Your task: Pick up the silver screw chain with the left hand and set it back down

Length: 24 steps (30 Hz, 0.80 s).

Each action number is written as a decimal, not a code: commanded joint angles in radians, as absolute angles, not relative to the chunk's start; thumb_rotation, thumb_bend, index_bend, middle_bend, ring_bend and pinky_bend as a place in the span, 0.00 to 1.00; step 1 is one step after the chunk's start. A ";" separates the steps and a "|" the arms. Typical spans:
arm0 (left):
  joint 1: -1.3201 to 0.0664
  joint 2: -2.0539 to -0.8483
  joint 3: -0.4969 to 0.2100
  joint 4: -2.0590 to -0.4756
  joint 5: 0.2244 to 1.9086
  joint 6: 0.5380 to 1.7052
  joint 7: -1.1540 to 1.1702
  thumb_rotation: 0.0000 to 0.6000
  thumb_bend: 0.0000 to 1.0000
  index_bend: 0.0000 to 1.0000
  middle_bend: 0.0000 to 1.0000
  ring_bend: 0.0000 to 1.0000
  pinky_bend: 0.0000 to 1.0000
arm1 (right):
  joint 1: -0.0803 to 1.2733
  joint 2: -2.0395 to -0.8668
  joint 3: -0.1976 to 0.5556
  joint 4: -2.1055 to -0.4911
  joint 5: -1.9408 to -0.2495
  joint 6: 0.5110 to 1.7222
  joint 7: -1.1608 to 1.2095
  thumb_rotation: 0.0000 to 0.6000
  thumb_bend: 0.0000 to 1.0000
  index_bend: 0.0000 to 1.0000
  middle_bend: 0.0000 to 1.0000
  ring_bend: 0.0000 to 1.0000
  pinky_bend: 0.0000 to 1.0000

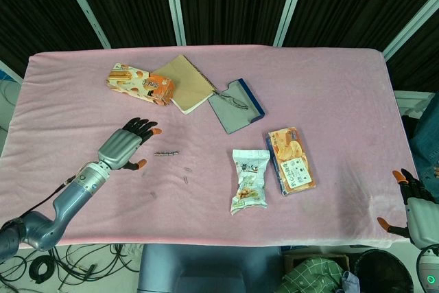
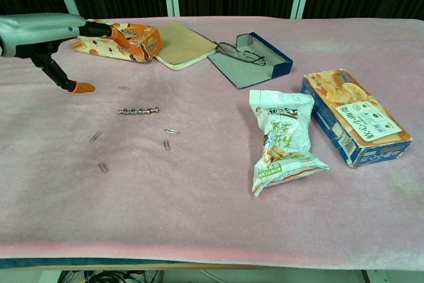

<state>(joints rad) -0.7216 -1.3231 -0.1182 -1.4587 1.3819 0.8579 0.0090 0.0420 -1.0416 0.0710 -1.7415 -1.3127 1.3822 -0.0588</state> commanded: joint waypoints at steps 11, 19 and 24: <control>-0.712 -1.309 -0.101 -1.515 1.375 0.876 0.048 1.00 0.30 0.17 0.06 0.00 0.00 | 0.037 -1.038 0.067 -1.751 -1.321 1.391 -0.057 1.00 0.09 0.00 0.00 0.06 0.18; -0.707 -1.274 -0.110 -1.534 1.345 0.893 0.087 1.00 0.30 0.17 0.06 0.00 0.00 | 0.048 -1.048 0.075 -1.740 -1.302 1.374 -0.063 1.00 0.09 0.00 0.00 0.06 0.18; -0.709 -1.281 -0.105 -1.511 1.332 0.879 0.088 1.00 0.30 0.17 0.06 0.00 0.00 | 0.055 -1.056 0.076 -1.741 -1.292 1.362 -0.073 1.00 0.09 0.00 0.00 0.06 0.18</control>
<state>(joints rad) -0.7076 -1.2780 -0.1071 -1.5168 1.3353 0.8837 0.0874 0.0544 -1.0551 0.0769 -1.7402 -1.2938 1.3628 -0.0721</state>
